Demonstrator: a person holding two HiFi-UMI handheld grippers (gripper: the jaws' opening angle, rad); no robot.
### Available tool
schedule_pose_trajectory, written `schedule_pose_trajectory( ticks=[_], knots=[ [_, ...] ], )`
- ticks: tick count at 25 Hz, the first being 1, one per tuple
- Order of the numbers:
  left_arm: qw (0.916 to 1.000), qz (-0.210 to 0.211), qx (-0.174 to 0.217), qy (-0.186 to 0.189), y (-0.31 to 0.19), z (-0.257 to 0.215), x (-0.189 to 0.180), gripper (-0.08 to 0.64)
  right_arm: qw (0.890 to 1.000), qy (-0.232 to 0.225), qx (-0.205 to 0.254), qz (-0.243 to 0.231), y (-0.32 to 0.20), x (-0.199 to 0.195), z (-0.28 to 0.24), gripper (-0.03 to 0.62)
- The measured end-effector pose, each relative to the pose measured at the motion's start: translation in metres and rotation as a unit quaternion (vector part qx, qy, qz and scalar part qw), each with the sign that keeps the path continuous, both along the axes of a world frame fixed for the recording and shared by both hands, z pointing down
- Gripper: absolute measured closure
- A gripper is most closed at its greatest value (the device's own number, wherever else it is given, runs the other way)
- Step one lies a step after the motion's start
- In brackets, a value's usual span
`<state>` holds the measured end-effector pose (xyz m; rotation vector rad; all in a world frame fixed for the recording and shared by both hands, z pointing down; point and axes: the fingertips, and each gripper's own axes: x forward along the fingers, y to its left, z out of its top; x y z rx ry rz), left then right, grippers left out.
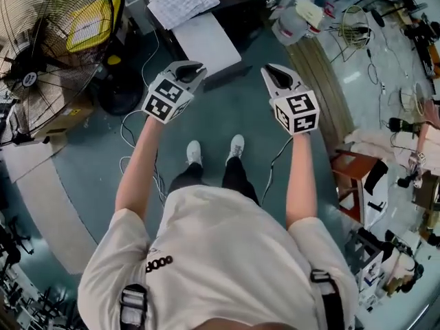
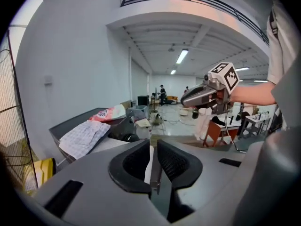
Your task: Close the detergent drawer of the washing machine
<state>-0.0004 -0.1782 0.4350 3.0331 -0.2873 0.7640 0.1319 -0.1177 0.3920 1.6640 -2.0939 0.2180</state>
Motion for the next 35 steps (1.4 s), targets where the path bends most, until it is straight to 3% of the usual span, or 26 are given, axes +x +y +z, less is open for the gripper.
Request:
schedule_pose_trajectory(
  ticks=[3,8,13,20,29,35],
  knots=[
    [0.9995,-0.026,-0.011,-0.015,0.006,0.022,0.01,0.47,0.999,-0.004,-0.033,-0.043,-0.005,0.008,0.034,0.529],
    [0.996,-0.071,-0.031,-0.046,0.008,0.062,0.016,0.463,0.992,0.005,-0.084,-0.096,-0.015,0.023,0.088,0.499],
    [0.9907,-0.11,-0.048,-0.065,0.009,0.103,0.021,0.45,0.987,0.002,-0.117,-0.113,-0.02,0.042,0.137,0.482],
    [0.9781,-0.17,-0.071,-0.096,0.022,0.162,0.0,0.425,0.982,-0.01,-0.141,-0.121,-0.023,0.05,0.192,0.465],
    [0.9617,-0.24,-0.104,-0.083,0.031,0.201,-0.006,0.428,0.981,-0.034,-0.147,-0.122,-0.033,0.052,0.236,0.457],
    [0.9561,-0.264,-0.111,-0.065,0.02,0.214,-0.001,0.438,0.98,-0.071,-0.143,-0.12,-0.042,0.047,0.251,0.457]
  ],
)
